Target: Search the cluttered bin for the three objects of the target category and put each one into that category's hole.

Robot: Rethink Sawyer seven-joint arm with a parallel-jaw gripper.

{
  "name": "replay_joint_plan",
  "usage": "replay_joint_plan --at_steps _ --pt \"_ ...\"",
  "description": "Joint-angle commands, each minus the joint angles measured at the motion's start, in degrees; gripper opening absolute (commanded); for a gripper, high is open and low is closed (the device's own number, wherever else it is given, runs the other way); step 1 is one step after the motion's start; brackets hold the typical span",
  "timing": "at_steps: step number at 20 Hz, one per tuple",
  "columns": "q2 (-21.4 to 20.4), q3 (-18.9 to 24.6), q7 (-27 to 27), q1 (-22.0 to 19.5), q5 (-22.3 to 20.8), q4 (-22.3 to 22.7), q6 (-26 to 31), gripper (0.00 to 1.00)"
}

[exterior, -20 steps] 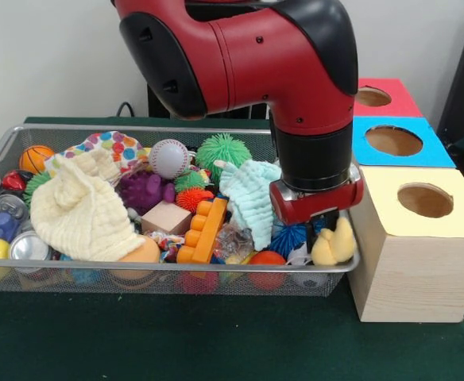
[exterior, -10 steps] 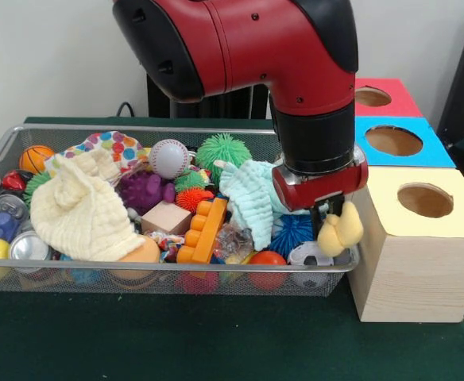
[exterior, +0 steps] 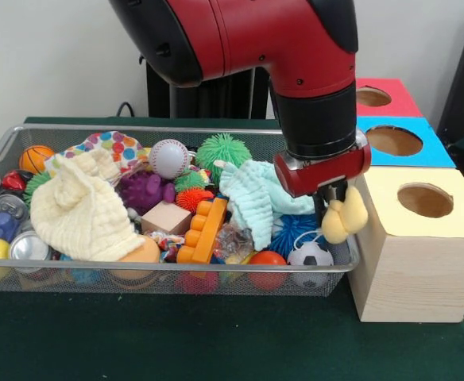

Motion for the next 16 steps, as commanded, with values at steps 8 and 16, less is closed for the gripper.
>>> replay_joint_plan --at_steps 8,16 --pt "-1.8 4.2 -7.8 -3.1 -0.3 5.6 0.3 0.0" --pt "-4.5 4.1 -6.4 -2.6 2.5 5.7 5.8 0.0"
